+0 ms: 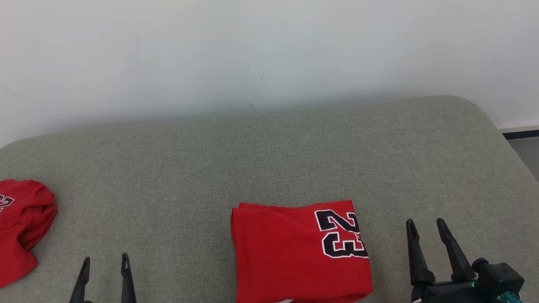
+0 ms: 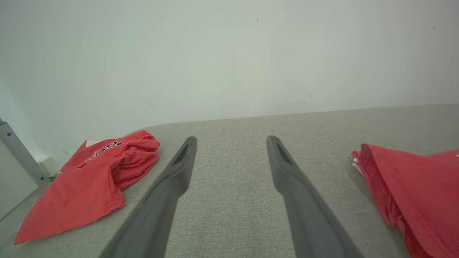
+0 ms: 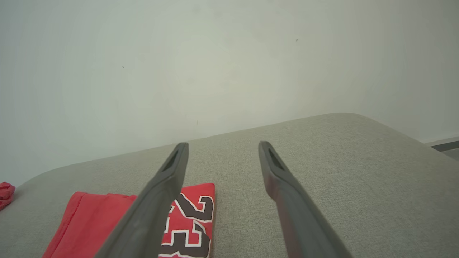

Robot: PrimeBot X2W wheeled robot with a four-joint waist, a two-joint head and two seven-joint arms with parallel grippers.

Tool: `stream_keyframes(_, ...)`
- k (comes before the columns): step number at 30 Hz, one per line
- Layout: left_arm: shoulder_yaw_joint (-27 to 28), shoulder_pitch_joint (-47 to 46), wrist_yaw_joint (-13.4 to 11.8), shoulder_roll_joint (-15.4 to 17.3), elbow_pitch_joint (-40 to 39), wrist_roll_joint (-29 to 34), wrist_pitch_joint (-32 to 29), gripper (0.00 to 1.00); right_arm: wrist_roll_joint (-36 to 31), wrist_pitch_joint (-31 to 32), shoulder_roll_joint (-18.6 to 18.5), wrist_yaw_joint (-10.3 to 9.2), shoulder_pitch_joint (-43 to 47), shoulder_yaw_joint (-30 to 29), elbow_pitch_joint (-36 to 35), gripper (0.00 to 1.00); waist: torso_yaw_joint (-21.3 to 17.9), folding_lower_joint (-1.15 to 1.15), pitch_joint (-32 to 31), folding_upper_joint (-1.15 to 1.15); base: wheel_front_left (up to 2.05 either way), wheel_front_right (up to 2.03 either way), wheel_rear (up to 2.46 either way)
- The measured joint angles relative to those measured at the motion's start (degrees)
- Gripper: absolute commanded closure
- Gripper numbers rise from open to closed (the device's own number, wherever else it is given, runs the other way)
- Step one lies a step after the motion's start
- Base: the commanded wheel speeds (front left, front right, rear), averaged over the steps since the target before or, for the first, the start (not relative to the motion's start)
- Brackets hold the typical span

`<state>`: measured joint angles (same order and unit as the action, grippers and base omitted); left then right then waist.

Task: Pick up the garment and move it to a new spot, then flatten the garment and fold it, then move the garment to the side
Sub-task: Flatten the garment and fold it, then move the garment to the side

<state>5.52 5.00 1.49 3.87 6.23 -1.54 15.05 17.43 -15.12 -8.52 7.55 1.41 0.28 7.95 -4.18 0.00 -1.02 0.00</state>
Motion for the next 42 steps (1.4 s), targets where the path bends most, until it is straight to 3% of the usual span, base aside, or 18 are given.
stream_keyframes(19,0.0,2.3,1.0,1.7,-1.1,0.1,0.0,0.00,-3.7,0.0,0.6,0.00,1.1,1.5,2.8,0.00,2.3,0.00,-1.3,0.00,0.00,0.00,0.00)
stream_keyframes(42,-1.0,3.3,1.5,2.1,-1.2,-0.1,0.0,0.00,-2.8,0.0,0.1,0.00,-0.1,2.4,5.4,0.00,3.5,0.00,-1.7,0.00,0.00,0.00,0.00)
